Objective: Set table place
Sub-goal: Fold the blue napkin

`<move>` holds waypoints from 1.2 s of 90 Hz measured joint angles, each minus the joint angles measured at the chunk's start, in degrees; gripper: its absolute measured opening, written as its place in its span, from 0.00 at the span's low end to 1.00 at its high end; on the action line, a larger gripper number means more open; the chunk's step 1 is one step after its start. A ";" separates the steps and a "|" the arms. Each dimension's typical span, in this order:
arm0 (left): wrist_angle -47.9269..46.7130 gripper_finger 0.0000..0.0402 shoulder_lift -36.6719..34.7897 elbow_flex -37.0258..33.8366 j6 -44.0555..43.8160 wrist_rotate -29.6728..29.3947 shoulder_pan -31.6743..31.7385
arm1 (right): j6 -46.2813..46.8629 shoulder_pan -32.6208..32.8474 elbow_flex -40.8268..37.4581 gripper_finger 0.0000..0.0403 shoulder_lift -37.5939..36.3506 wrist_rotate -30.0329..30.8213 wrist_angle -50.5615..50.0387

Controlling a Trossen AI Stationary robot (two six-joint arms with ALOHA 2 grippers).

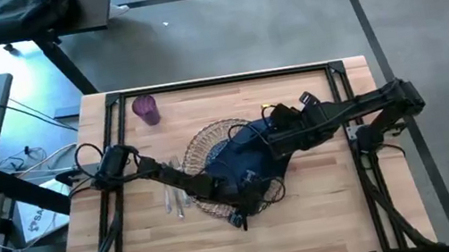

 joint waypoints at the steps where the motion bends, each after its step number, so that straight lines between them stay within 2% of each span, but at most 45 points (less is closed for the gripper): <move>1: -0.11 0.33 0.00 0.00 -0.09 -0.13 -0.03 | 0.00 0.10 0.00 0.00 0.00 0.00 0.06; 20: -1.20 0.25 -0.27 0.00 -1.23 -3.76 -0.65 | 0.00 1.64 0.00 0.00 0.00 -0.04 0.63; 43: -2.41 0.02 -0.33 -0.02 -2.40 -4.79 -0.38 | 0.00 2.82 0.00 0.00 0.00 -0.07 0.73; 61: -3.32 0.00 -2.14 -0.02 1.48 -12.83 -2.18 | 0.01 3.89 0.00 0.00 0.00 -0.07 0.73; 68: -5.88 0.00 -3.63 -0.02 2.24 -17.38 -2.89 | 0.00 4.28 0.00 0.00 0.00 -0.09 0.73; 74: -8.84 0.00 -4.64 -0.02 2.07 -18.86 -2.55 | 0.05 4.45 0.01 0.00 0.00 -0.11 0.73; 79: -10.37 0.00 -5.29 -0.02 1.79 -16.54 -1.68 | 0.54 4.61 0.01 0.00 0.00 -0.13 0.69; 94: -9.82 0.04 -5.21 -0.02 4.00 1.56 -0.11 | 0.70 5.05 0.02 0.00 0.00 -0.13 0.69; 108: -9.85 0.17 -4.64 -0.04 5.55 3.70 0.64 | 1.09 5.05 0.02 0.00 0.00 -0.14 0.71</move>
